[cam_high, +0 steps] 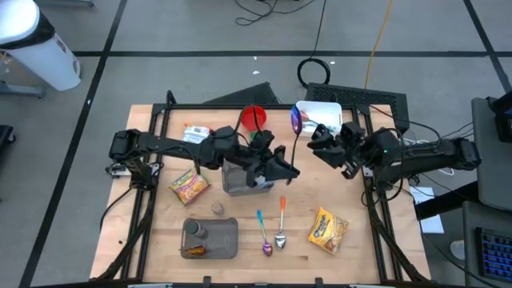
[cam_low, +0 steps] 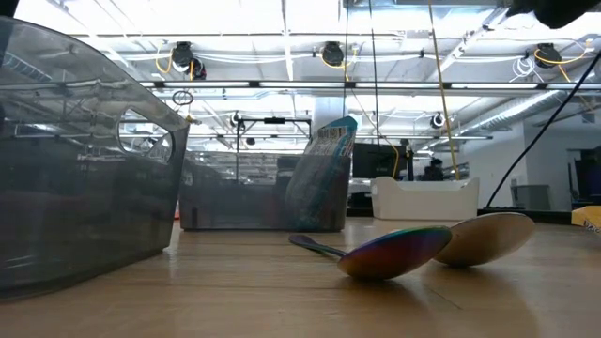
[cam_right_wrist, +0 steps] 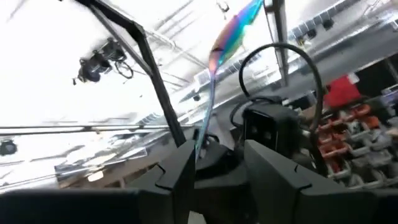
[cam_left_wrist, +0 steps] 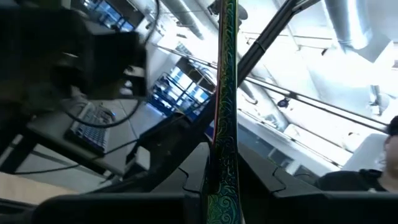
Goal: Pick & Place Food Item
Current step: Put the top purple spoon into the white bin
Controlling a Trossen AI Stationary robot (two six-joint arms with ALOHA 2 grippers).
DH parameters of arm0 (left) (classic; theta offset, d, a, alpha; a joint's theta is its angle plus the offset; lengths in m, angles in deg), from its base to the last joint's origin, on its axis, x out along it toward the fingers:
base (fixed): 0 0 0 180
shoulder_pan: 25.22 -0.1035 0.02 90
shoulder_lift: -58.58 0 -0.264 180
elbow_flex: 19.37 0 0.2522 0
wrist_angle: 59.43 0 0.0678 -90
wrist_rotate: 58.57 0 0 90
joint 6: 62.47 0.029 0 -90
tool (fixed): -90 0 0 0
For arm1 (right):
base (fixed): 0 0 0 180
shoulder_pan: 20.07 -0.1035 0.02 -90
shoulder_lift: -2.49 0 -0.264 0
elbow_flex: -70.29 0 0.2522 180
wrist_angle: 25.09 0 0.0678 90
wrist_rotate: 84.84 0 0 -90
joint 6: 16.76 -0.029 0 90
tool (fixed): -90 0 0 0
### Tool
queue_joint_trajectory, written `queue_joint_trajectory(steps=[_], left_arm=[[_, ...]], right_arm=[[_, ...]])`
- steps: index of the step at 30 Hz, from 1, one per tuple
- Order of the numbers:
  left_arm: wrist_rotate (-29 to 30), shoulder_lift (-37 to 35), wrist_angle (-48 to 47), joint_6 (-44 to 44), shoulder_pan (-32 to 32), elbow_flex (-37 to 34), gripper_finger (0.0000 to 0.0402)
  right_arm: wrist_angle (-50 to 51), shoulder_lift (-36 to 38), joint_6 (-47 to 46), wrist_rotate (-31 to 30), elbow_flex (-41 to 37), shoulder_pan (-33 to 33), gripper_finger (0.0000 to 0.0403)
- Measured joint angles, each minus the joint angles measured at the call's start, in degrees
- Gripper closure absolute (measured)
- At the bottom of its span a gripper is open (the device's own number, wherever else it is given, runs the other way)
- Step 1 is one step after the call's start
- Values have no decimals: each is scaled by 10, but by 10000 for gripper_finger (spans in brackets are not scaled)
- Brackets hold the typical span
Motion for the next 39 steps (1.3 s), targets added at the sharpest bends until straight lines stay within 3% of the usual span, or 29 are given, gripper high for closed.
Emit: queue_joint_trajectory(steps=[4,12,17,29,39], left_arm=[[-5,0,0,-13,0,0,346],[-23,0,-1,-24,0,0,346],[-40,0,-9,-43,-2,0,346],[-60,0,-17,-52,-24,0,346],[-77,0,-46,-58,-38,0,346]], right_arm=[[-22,-24,-46,33,0,26,265],[-130,-88,-120,49,0,35,232],[-146,-115,-141,52,7,34,221],[-141,-159,-149,114,75,33,238],[-137,-159,-153,138,76,33,268]])
